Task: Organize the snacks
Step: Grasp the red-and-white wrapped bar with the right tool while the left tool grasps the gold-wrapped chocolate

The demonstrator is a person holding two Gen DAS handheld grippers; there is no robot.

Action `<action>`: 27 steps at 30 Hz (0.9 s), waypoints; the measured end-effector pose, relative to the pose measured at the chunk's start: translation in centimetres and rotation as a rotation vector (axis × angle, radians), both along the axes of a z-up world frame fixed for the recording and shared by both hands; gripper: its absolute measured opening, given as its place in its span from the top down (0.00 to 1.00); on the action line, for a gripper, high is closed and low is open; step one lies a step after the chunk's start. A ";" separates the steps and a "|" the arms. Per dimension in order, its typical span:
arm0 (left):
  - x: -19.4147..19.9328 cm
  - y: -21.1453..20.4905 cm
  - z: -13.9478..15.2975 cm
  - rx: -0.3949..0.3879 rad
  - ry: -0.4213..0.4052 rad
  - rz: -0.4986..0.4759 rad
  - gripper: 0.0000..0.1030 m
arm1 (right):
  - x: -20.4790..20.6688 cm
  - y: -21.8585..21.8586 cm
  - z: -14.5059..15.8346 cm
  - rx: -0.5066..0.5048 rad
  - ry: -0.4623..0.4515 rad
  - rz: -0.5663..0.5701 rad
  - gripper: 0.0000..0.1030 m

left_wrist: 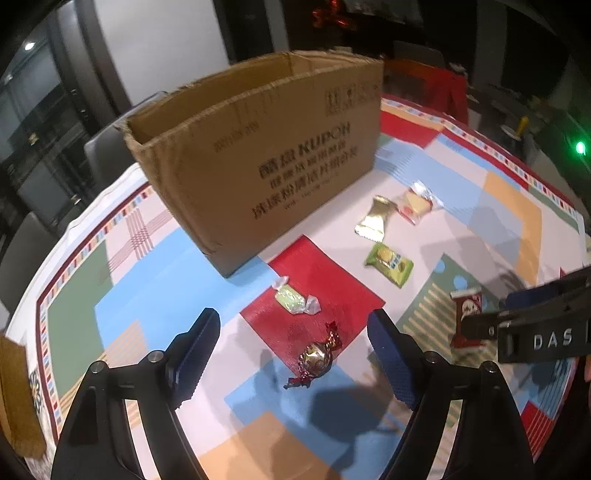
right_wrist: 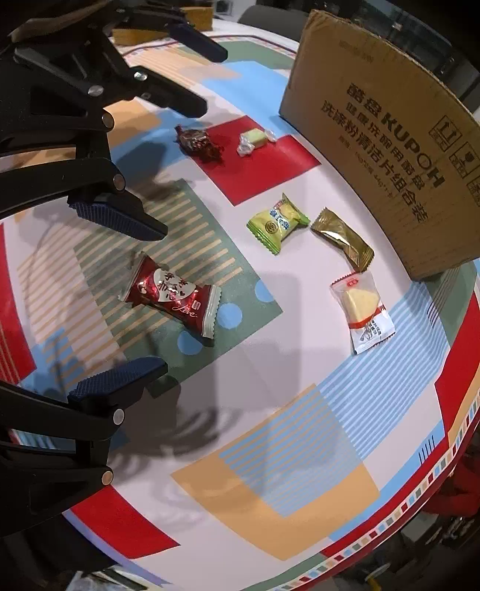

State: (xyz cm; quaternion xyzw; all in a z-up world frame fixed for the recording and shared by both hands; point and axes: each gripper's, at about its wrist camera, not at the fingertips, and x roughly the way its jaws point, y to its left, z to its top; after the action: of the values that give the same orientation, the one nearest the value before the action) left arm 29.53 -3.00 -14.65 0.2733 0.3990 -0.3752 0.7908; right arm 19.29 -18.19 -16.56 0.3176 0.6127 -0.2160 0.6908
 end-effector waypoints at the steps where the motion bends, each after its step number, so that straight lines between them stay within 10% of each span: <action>1: 0.2 0.0 -0.3 0.000 0.011 -0.015 0.21 | 0.1 0.1 0.0 -0.002 0.001 -0.003 0.36; 27: 0.9 0.8 -5.2 -0.009 0.144 -0.086 0.48 | 2.4 3.6 -4.3 -0.034 0.052 0.013 0.37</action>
State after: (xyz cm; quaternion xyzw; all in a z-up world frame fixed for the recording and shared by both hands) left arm 30.40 -2.19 -19.82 0.2590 0.4409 -0.4294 0.7444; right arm 21.71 -14.63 -20.82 0.2961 0.6287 -0.2302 0.6812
